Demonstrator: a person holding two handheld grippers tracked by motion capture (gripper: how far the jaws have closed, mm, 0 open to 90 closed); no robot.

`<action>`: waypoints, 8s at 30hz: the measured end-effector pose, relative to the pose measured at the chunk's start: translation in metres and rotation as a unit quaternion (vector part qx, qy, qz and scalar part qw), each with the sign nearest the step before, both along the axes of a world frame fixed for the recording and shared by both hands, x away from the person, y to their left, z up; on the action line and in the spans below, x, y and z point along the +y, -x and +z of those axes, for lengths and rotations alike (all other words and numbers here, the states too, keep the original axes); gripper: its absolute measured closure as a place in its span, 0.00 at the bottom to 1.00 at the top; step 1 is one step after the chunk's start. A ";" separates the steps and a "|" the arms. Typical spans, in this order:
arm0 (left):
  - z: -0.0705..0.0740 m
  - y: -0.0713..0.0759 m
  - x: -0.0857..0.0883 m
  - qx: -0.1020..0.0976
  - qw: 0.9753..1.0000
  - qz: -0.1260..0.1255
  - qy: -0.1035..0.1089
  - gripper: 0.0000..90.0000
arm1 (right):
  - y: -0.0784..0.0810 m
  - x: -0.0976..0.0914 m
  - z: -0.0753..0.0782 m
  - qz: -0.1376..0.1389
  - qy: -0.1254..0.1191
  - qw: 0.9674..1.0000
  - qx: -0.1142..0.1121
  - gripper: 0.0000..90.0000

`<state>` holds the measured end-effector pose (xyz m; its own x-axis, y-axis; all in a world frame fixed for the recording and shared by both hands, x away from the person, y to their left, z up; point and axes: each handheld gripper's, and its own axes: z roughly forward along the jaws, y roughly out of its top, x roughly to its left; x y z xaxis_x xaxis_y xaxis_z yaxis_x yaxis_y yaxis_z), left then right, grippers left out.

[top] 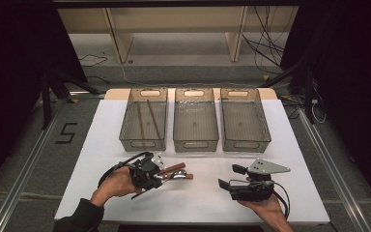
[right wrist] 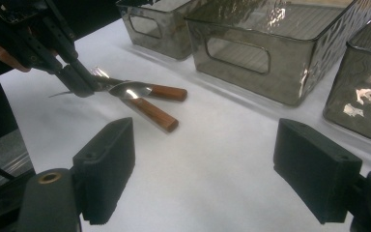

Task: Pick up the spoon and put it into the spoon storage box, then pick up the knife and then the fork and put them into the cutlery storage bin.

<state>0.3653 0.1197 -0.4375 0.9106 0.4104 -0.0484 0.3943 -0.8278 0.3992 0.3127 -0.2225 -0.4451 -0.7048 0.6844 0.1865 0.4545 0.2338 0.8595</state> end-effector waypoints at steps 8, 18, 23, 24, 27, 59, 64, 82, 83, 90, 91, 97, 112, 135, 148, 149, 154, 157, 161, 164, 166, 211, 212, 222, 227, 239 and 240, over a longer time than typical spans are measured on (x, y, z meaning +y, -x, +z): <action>0.007 -0.003 0.001 -0.002 1.000 0.012 0.017 0.94 | 0.000 0.000 0.000 -0.001 -0.001 1.000 0.000 0.26; 0.021 -0.015 -0.001 -0.005 0.997 0.041 0.068 0.94 | 0.000 -0.001 0.000 -0.001 -0.003 1.000 0.000 0.26; 0.031 -0.025 -0.005 -0.015 0.995 0.054 0.083 0.94 | 0.000 -0.002 0.000 -0.002 -0.005 1.000 0.000 0.26; 0.034 -0.027 -0.006 -0.017 0.994 0.057 0.089 0.94 | 0.000 -0.002 0.000 -0.002 -0.005 1.000 0.000 0.26; 0.040 -0.034 -0.010 -0.021 0.992 0.064 0.102 0.94 | 0.000 -0.002 0.000 -0.002 -0.005 1.000 0.000 0.26; 0.094 -0.129 -0.052 -0.068 0.971 0.146 0.178 0.94 | 0.001 -0.002 0.000 0.004 -0.013 1.000 -0.001 0.26; 0.095 -0.140 -0.061 -0.078 0.968 0.155 0.183 0.94 | 0.002 -0.002 0.000 0.005 -0.013 1.000 -0.001 0.26; 0.074 -0.167 -0.077 -0.094 0.961 0.188 0.178 0.94 | 0.002 -0.001 -0.001 0.011 -0.013 1.000 0.001 0.26; 0.073 -0.168 -0.078 -0.096 0.962 0.188 0.176 0.94 | 0.002 -0.001 -0.001 0.012 -0.013 1.000 0.001 0.26; 0.068 -0.167 -0.082 -0.097 0.964 0.184 0.168 0.94 | 0.002 0.000 -0.001 0.012 -0.014 1.000 0.002 0.26; 0.067 -0.168 -0.082 -0.096 0.963 0.185 0.170 0.94 | 0.002 0.000 -0.001 0.012 -0.014 1.000 0.002 0.26; 0.060 -0.168 -0.085 -0.097 0.965 0.186 0.158 0.94 | 0.002 0.000 -0.001 0.014 -0.014 1.000 0.004 0.26; 0.068 -0.166 -0.082 -0.088 0.961 0.198 0.174 0.56 | 0.003 0.000 -0.001 0.014 -0.014 1.000 0.005 0.26; 0.093 -0.100 -0.025 -0.097 0.967 0.164 0.172 0.27 | 0.003 0.000 -0.001 0.012 -0.014 1.000 0.004 0.26; 0.075 -0.069 -0.003 -0.096 0.971 0.154 0.156 0.24 | 0.003 -0.002 -0.002 0.011 -0.016 1.000 0.004 0.26; 0.072 -0.067 -0.001 -0.094 0.972 0.150 0.156 0.24 | 0.002 -0.002 -0.002 0.010 -0.016 1.000 0.004 0.26; 0.059 -0.059 0.008 -0.084 0.972 0.152 0.161 0.23 | 0.002 -0.002 -0.003 0.009 -0.018 1.000 0.003 0.26; 0.052 -0.054 0.011 -0.082 0.974 0.148 0.151 0.22 | 0.002 -0.002 -0.002 0.009 -0.017 1.000 0.003 0.26; 0.048 -0.050 0.013 -0.076 0.976 0.146 0.143 0.22 | 0.003 -0.001 -0.002 0.010 -0.017 1.000 0.003 0.26; 0.043 -0.049 0.013 -0.068 0.979 0.143 0.129 0.21 | 0.003 0.000 -0.002 0.010 -0.016 1.000 0.002 0.26; 0.041 -0.049 0.014 -0.065 0.980 0.145 0.117 0.20 | 0.003 -0.001 -0.002 0.010 -0.016 1.000 0.002 0.26; 0.007 -0.058 -0.012 -0.032 0.994 0.100 -0.030 0.35 | 0.003 -0.002 -0.003 0.011 -0.011 1.000 0.003 0.26; 0.005 -0.058 -0.014 -0.031 0.994 0.100 -0.032 0.36 | 0.003 -0.002 -0.003 0.011 -0.011 1.000 0.003 0.26; -0.009 -0.058 -0.021 -0.009 0.996 0.079 -0.042 0.46 | 0.003 0.001 -0.003 0.013 -0.008 1.000 0.003 0.26; -0.014 -0.059 -0.026 -0.005 0.996 0.074 -0.041 0.54 | 0.003 0.001 -0.003 0.012 -0.008 1.000 0.002 0.26; -0.022 -0.062 -0.031 -0.002 0.997 0.067 -0.046 0.69 | 0.003 0.001 -0.003 0.013 -0.007 1.000 0.003 0.26; -0.023 -0.062 -0.031 0.000 0.997 0.065 -0.051 0.70 | 0.003 0.001 -0.003 0.013 -0.006 1.000 0.003 0.26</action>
<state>0.4274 0.0886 -0.4609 0.8495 0.5275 0.0000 0.5005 -0.8059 0.3162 0.3102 -0.2216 -0.4485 -0.7213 0.6633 0.1996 0.4537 0.2347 0.8597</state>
